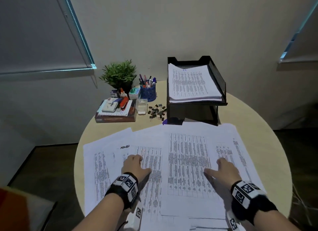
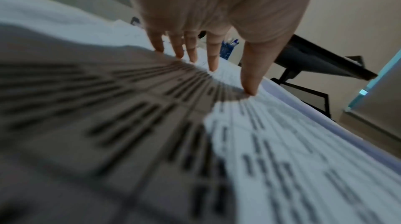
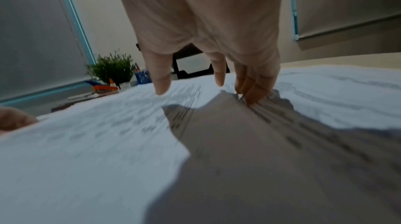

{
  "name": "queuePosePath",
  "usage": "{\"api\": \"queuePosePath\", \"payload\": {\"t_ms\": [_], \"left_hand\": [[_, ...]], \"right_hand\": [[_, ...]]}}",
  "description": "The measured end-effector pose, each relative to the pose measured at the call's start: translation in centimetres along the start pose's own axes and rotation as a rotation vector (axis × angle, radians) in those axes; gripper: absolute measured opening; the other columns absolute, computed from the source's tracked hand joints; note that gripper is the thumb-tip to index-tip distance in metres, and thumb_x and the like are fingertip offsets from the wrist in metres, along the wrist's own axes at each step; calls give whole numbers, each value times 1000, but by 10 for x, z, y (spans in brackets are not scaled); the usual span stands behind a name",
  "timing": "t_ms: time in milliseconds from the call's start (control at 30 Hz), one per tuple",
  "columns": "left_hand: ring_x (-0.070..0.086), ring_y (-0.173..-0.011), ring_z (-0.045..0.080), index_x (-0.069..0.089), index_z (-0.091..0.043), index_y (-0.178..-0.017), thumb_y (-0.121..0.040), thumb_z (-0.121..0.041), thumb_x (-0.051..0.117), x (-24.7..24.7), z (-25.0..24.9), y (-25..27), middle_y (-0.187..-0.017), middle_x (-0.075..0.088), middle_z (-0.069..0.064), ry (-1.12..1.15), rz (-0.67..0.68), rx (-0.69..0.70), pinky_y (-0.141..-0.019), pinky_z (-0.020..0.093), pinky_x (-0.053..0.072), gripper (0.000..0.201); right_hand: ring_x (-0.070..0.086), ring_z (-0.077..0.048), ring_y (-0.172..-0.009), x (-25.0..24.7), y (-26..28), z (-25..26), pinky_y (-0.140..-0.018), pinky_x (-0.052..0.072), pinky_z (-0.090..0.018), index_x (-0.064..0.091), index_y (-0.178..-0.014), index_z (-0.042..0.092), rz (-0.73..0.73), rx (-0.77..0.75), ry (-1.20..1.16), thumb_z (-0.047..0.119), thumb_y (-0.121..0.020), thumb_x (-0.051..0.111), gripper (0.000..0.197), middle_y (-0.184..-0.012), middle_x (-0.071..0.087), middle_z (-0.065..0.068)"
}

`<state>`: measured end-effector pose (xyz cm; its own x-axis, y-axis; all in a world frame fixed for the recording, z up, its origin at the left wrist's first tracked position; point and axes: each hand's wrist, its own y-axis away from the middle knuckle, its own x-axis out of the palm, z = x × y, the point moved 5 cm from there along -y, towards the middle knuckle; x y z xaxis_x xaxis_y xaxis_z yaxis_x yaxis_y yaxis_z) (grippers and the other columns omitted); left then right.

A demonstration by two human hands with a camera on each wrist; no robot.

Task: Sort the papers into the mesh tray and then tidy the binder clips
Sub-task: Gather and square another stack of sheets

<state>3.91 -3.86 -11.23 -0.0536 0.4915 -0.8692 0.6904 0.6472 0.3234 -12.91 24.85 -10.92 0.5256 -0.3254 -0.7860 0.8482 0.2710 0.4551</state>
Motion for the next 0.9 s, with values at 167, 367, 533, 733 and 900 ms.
{"api": "queuePosePath", "payload": {"t_ms": [167,367,533,733,900], "left_hand": [[17,-143,23,33,-18,-141,-72,-54,71,3,28,5,-154,18,6,128,-39,-37,-115,35,21,87],[21,-140,26,20,-11,-147,-68,-61,69,-5,37,2,-152,20,8,72,-45,-158,-113,40,28,105],[43,-127,27,25,-6,-144,-73,-33,77,-4,42,-4,-139,40,14,309,32,-151,-105,37,40,92],[47,-119,26,44,-8,-127,-74,-37,76,-8,47,2,-133,38,12,267,-46,-170,-99,32,42,68],[41,-128,29,29,-6,-142,-73,-44,74,-10,39,0,-141,29,14,241,57,-169,-102,35,41,91]], "right_hand": [[43,-34,-124,19,5,-1,-96,40,-40,37,-136,9,-120,14,78,69,-64,67,99,-133,48,-14],[40,-35,-126,24,3,2,-100,38,-41,25,-142,6,-81,51,102,58,-59,80,113,-137,43,-17],[45,-33,-128,20,8,-3,-100,40,-36,20,-147,2,-40,99,-149,24,-70,82,101,-144,41,-18],[56,-34,-111,10,11,-20,-94,42,-35,57,-119,-6,-75,107,-431,6,-82,71,42,-128,57,-23],[60,-22,-73,8,20,-21,-59,46,-23,64,-94,-6,-76,66,-682,-4,-83,66,11,-94,67,-18]]}}
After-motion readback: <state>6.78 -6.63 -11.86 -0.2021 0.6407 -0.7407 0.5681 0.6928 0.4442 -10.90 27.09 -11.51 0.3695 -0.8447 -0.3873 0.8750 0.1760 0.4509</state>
